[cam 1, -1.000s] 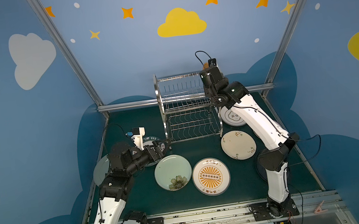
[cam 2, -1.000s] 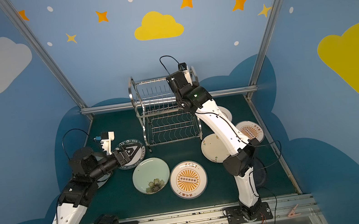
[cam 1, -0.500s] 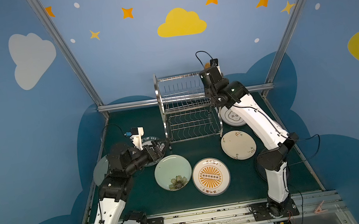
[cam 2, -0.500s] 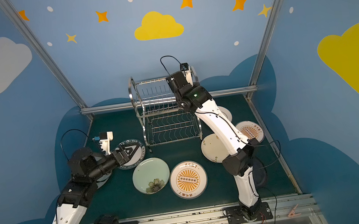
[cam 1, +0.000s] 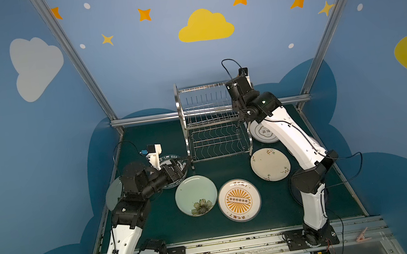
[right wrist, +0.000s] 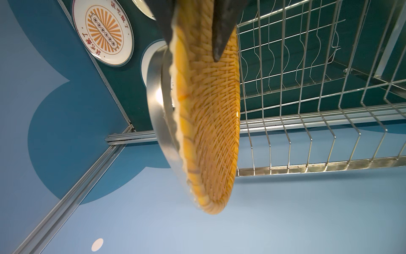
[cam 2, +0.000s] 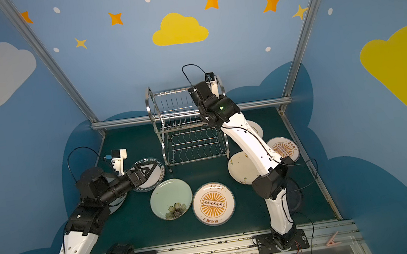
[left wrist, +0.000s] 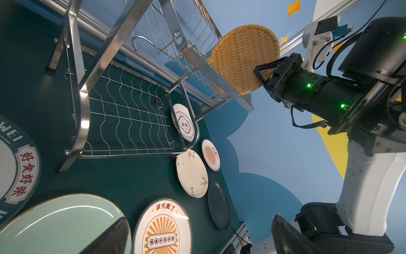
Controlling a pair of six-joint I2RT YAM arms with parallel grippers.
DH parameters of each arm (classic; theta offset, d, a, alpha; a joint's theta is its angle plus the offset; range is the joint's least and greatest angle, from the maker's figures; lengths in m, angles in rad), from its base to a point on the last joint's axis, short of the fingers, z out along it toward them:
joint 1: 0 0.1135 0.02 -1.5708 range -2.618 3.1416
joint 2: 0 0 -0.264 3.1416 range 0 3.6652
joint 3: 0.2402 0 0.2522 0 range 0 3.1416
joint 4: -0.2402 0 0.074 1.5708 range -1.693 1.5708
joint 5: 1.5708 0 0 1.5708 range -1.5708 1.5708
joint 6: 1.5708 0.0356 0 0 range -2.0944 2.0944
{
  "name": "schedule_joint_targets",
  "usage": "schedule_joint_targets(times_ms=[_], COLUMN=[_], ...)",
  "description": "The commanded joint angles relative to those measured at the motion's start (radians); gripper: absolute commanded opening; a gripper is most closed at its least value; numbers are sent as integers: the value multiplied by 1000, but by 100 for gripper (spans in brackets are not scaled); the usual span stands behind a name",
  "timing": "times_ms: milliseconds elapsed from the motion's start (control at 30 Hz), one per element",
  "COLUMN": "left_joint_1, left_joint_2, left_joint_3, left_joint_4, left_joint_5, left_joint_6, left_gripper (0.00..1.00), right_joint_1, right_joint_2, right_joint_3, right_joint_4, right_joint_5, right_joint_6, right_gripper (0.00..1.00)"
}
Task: Load plates into a dish rack
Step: Place the plate on the dish rack.
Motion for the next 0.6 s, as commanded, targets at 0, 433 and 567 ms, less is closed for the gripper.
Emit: schedule_joint_targets(times_ms=[0,433,567], left_joint_1=[6,10,11], left_joint_2=[-9,-10,-11], left_joint_3=[-6,-6,-7], left_joint_4=[23,22,20], left_joint_5=[2,-4,-8], left_joint_6=[-3,-2,-1], left_gripper=[100,100,100], right_joint_1=[5,-7,-14], right_joint_2=[-5,-24,-47], right_joint_3=[26,-6,-56], right_joint_4=[-4,37,80], right_joint_5=[-10,-94,-104], right_joint_6=[-11,-94,-142], right_gripper=[27,19,14])
